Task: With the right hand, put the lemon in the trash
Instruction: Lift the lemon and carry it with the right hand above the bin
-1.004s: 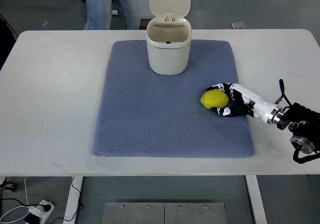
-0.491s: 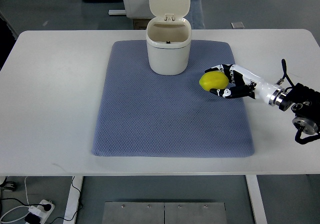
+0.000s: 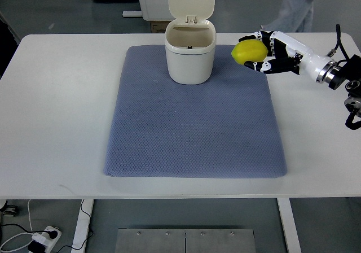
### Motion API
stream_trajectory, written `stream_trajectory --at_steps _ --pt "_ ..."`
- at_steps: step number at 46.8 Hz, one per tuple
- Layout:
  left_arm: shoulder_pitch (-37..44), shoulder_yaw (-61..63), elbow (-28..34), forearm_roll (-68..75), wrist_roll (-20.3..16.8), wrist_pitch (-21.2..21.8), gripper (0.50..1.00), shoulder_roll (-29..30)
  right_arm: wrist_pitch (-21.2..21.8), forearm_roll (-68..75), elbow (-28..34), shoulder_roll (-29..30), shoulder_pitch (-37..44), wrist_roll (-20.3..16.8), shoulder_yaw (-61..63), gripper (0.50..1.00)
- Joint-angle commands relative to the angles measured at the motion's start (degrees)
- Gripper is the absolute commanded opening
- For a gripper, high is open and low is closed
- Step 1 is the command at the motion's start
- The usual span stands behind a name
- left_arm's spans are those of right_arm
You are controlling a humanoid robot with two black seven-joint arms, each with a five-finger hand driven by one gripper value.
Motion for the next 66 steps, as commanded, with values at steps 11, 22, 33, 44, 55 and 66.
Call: stream_trajectory --at_steps 11,22,33,44,55,66 --pt "0.0 0.0 0.0 0.0 0.0 0.0 1.000 0.0 -0.2 -0.1 -0.4 0.3 5.2 0.0 -0.2 0.500" --pt "0.0 0.0 0.0 0.0 0.0 0.0 1.000 0.0 -1.4 -0.8 -2.9 3.9 8.1 -4.2 -1.1 0.500" --pt "0.0 0.0 0.0 0.0 0.0 0.0 1.000 0.0 -4.8 -0.9 -13.0 12.9 12.8 -6.8 -9.6 0.500" --pt "0.0 0.0 0.0 0.0 0.0 0.2 1.000 0.0 -5.0 -0.8 -18.3 18.6 13.2 -10.2 -10.2 0.500" --pt "0.0 0.0 0.0 0.0 0.0 0.0 1.000 0.0 -5.0 -0.8 -23.7 23.8 14.3 -12.9 -10.2 0.500" --pt "0.0 0.0 0.0 0.0 0.0 0.0 1.000 0.0 -5.2 -0.9 -25.8 26.8 14.1 -13.4 -10.7 0.500"
